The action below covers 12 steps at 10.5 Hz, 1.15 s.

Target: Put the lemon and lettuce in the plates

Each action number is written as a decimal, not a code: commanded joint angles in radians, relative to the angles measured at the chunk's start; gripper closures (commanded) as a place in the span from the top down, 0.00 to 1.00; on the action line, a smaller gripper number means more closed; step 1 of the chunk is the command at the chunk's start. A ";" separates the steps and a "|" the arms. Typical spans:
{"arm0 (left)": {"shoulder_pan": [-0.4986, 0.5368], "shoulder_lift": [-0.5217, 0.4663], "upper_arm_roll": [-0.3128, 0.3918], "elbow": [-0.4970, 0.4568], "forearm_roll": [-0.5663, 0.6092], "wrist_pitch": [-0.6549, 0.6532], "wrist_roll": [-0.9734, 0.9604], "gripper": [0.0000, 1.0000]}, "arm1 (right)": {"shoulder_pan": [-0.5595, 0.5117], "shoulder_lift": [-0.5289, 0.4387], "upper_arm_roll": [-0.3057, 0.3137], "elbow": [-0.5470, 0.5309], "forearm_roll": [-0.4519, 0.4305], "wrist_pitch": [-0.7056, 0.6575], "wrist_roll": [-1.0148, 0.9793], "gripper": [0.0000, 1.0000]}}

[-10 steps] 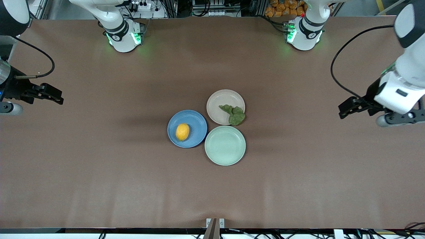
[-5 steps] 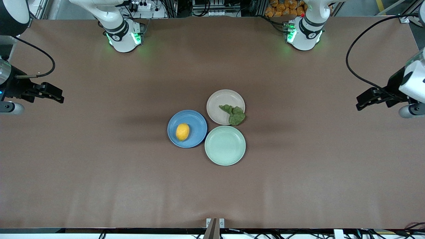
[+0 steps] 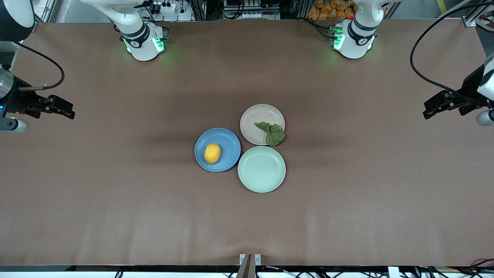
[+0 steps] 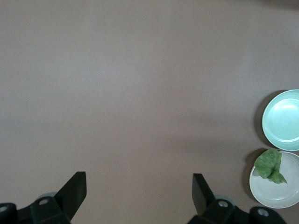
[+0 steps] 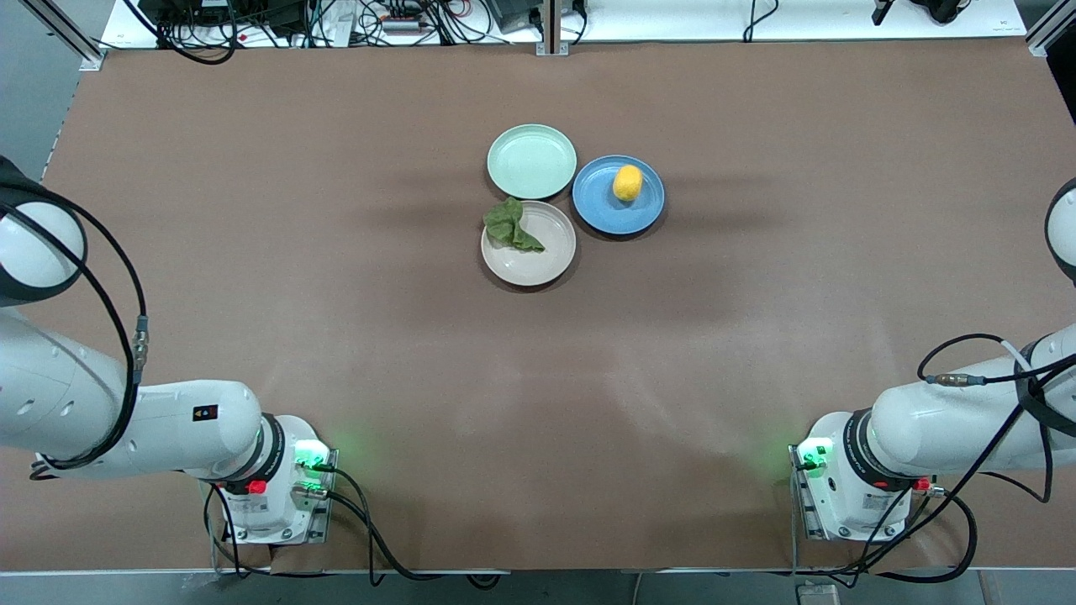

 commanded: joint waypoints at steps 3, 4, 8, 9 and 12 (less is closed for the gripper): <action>0.020 -0.031 0.011 -0.017 -0.046 -0.015 0.025 1.00 | -0.007 -0.014 0.004 -0.014 -0.013 -0.005 -0.009 1.00; 0.020 -0.032 0.006 -0.015 -0.046 -0.017 0.020 1.00 | -0.007 -0.014 0.004 -0.014 -0.013 -0.005 -0.007 1.00; 0.011 -0.031 -0.002 -0.014 -0.044 -0.038 0.026 1.00 | -0.008 -0.012 0.004 -0.014 -0.010 -0.005 -0.009 1.00; 0.009 -0.031 -0.003 -0.014 -0.043 -0.065 0.026 1.00 | -0.008 -0.012 0.004 -0.014 -0.010 -0.005 -0.009 1.00; 0.011 -0.031 -0.002 -0.011 -0.044 -0.073 0.096 1.00 | -0.008 -0.012 0.004 -0.014 -0.010 -0.005 -0.007 1.00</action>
